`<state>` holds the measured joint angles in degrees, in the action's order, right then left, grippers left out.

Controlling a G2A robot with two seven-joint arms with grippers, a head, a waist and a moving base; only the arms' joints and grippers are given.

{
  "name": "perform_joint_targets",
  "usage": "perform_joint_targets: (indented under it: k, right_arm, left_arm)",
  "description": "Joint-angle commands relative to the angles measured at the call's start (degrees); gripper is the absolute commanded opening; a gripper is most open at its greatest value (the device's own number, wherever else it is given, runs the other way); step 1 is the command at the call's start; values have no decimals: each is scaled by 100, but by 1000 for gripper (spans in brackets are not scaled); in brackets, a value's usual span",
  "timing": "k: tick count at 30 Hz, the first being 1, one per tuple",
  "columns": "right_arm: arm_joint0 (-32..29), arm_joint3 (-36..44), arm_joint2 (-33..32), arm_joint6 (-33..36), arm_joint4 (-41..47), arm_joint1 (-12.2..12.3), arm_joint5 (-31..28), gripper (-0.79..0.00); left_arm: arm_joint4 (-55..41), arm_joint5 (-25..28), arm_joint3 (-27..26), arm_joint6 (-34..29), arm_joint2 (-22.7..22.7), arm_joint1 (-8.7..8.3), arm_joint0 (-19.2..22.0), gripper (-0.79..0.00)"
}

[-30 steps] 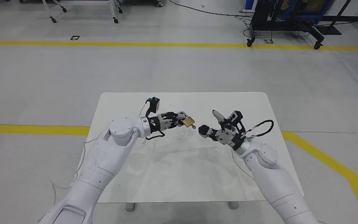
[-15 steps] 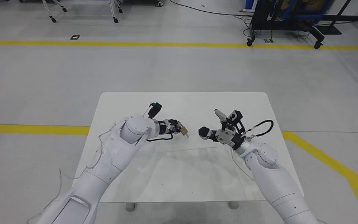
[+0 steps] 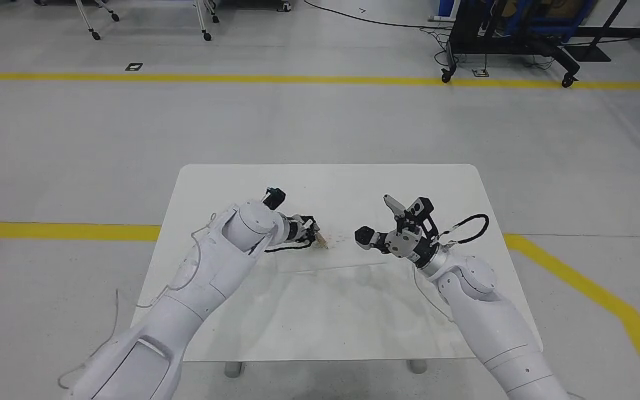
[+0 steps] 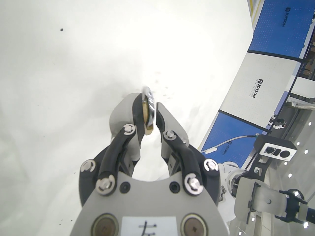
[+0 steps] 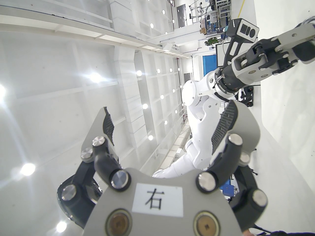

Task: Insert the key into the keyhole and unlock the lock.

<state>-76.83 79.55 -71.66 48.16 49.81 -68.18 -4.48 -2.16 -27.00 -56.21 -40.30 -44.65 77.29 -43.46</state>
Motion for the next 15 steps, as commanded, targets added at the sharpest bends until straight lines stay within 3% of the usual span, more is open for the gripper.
perform_joint_targets:
  k: [1,5,9,11,13,15]
  right_arm:
    - [0,0,0,0,0,0,0,0]
    - [0,0,0,0,0,0,0,0]
    - [0,0,0,0,0,0,0,0]
    - [0,0,0,0,0,0,0,0]
    - [0,0,0,0,0,0,0,0]
    - [0,0,0,0,0,0,0,0]
  left_arm:
    - [5,-6,35,2,9,15,17,-456]
    - [-40,-13,104,-12,-35,33,47,-400]
    - [-305,206,61,-133,-270,1,12,-256]
    - [-572,456,-8,-369,-473,-41,-47,-225]
    - [-1156,778,-63,-920,-767,-87,-135,-99]
    - [-1370,1059,-104,-1109,-1018,-149,-187,-49]
